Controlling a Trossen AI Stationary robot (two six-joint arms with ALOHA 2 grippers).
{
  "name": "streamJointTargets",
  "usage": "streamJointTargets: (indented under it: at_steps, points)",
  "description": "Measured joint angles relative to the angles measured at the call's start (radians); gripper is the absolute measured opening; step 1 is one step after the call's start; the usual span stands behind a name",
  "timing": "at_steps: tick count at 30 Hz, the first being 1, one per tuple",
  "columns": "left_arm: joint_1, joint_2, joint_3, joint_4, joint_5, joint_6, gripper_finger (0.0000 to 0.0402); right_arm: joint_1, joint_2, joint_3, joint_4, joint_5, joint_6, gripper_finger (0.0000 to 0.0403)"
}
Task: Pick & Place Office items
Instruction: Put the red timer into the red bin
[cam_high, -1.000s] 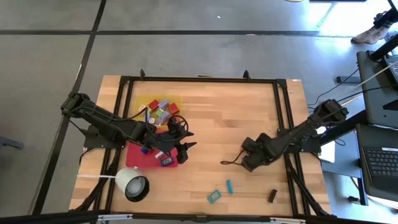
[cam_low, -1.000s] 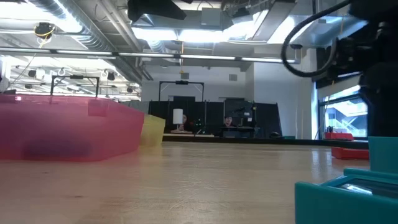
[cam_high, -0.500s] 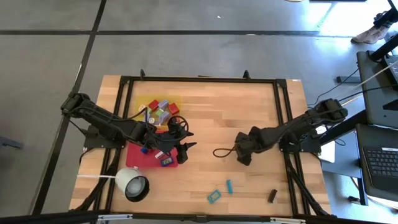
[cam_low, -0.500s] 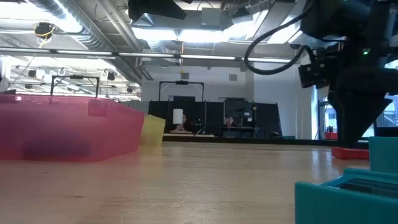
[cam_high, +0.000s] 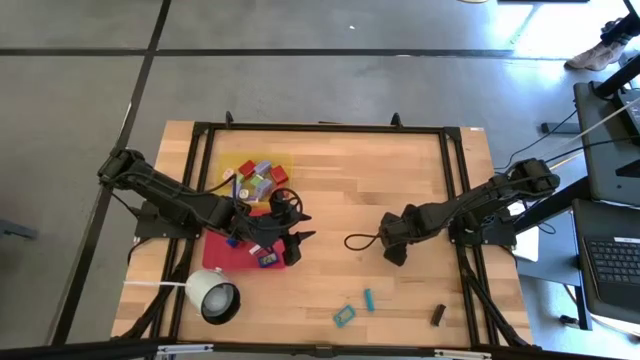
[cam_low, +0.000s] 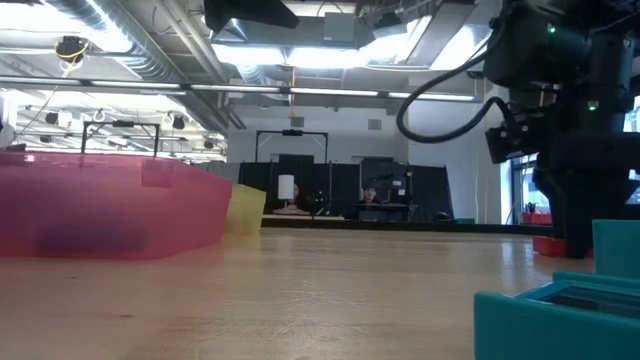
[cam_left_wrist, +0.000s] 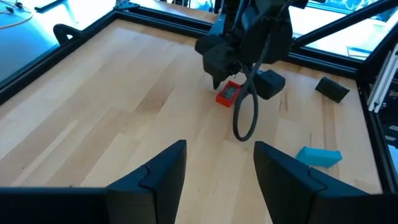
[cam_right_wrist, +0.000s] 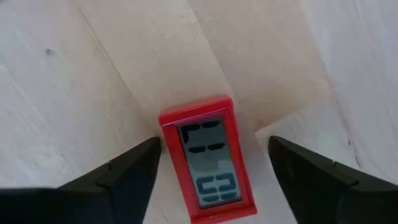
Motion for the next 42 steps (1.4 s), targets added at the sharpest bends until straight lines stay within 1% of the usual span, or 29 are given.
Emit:
streamJointTargets:
  at_steps: [4,10,15,18,22,27,29,32,36,39,42]
  points:
    - [0.0,0.0,0.0,0.0,-0.001,0.0,0.0185,0.0,0.0,0.0,0.006,0.0,-0.008,0.0247]
    - [0.001,0.0,0.0,0.0,-0.001,0.015,0.0185,0.0,0.0,0.0,0.006,0.015,-0.003,0.0141]
    - [0.001,0.0,0.0,0.0,-0.002,-0.006,0.0185,0.002,0.0,-0.001,0.023,0.031,0.017,0.0141]
    - [0.001,0.0,0.0,0.0,-0.002,-0.023,0.0187,0.011,0.002,0.002,0.028,0.062,0.049,0.0141]
    - [0.001,0.0,0.0,0.001,-0.002,-0.026,0.0186,0.045,0.004,0.043,0.031,0.147,0.053,0.0141]
    - [0.001,0.005,0.0,0.009,-0.019,-0.056,0.0187,0.097,0.004,0.136,0.032,0.272,-0.001,0.0141]
    - [0.0,0.021,0.0,0.02,-0.054,-0.117,0.019,0.123,0.004,0.181,0.03,0.339,-0.045,0.0141]
    - [0.001,0.055,0.0,0.047,-0.058,-0.238,0.0194,0.166,0.004,0.248,0.057,0.442,-0.157,0.0141]
    - [0.004,0.107,0.0,0.104,0.005,-0.34,0.0201,0.218,0.003,0.325,0.134,0.571,-0.338,0.0141]
    - [0.014,0.14,-0.002,0.174,0.07,-0.367,0.0206,0.24,0.003,0.364,0.211,0.612,-0.477,0.0141]
    - [0.024,0.164,-0.002,0.249,0.086,-0.372,0.0209,0.251,0.003,0.377,0.293,0.594,-0.586,0.0141]
